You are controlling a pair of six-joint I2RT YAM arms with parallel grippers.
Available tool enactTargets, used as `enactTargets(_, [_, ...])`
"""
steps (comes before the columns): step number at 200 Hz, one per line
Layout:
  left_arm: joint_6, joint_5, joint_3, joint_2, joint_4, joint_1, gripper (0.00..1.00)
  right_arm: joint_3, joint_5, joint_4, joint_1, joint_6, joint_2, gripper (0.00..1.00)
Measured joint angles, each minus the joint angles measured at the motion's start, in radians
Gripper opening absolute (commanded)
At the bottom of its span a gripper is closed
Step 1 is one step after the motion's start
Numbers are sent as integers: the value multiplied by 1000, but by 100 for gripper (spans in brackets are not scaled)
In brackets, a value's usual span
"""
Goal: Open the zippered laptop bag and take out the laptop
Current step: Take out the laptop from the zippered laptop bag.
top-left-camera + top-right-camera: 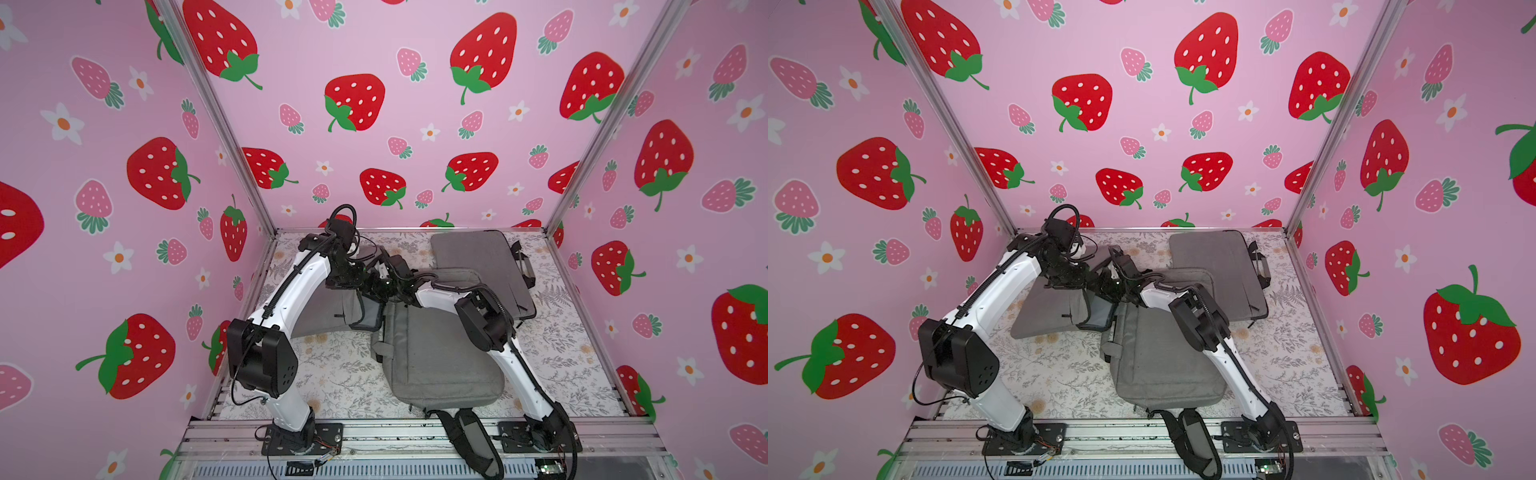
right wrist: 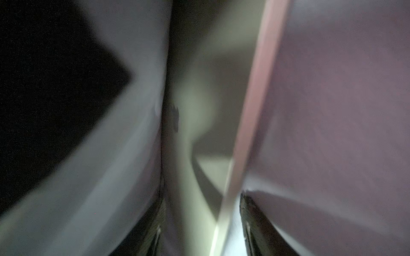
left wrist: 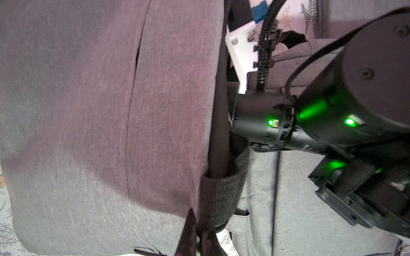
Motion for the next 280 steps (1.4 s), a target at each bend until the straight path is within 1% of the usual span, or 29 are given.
enactTargets(17, [8, 8, 0, 0, 4, 0, 0, 54, 8, 11, 10, 31, 42, 60])
enactTargets(39, [13, 17, 0, 0, 6, 2, 0, 109, 13, 69, 20, 90, 95, 58])
enactTargets(62, [14, 31, 0, 0, 10, 4, 0, 158, 24, 101, 23, 137, 136, 53])
enactTargets(68, [14, 35, 0, 0, 12, 5, 0, 167, 31, 117, 24, 150, 146, 47])
enactTargets(79, [14, 42, -2, 0, 19, 5, 0, 169, 39, 139, 24, 165, 158, 40])
enactTargets(90, [14, 42, -6, -1, 24, 4, 0, 169, 47, 155, 24, 185, 166, 31])
enactTargets(115, [14, 40, -47, -23, 37, 5, 0, 147, 49, 206, 23, 184, 161, 12])
enactTargets(130, [22, 34, -69, -37, 42, 6, 0, 119, 45, 251, 21, 173, 140, 5])
enactTargets(147, [35, 25, -98, -52, 55, 7, 0, 48, 50, 264, 17, 161, 89, 1])
enactTargets(177, [51, 15, -149, -59, 79, 12, 0, -81, 30, 272, 6, 130, -2, 0])
enactTargets(207, [58, -2, -195, -55, 109, 32, 0, -241, 29, 262, 2, 80, -135, 0])
enactTargets(250, [71, -26, -206, -23, 138, 50, 0, -476, 34, 278, -19, 32, -316, 0])
enactTargets(280, [109, -44, -218, 1, 148, 50, 0, -595, 16, 283, -53, 20, -404, 0])
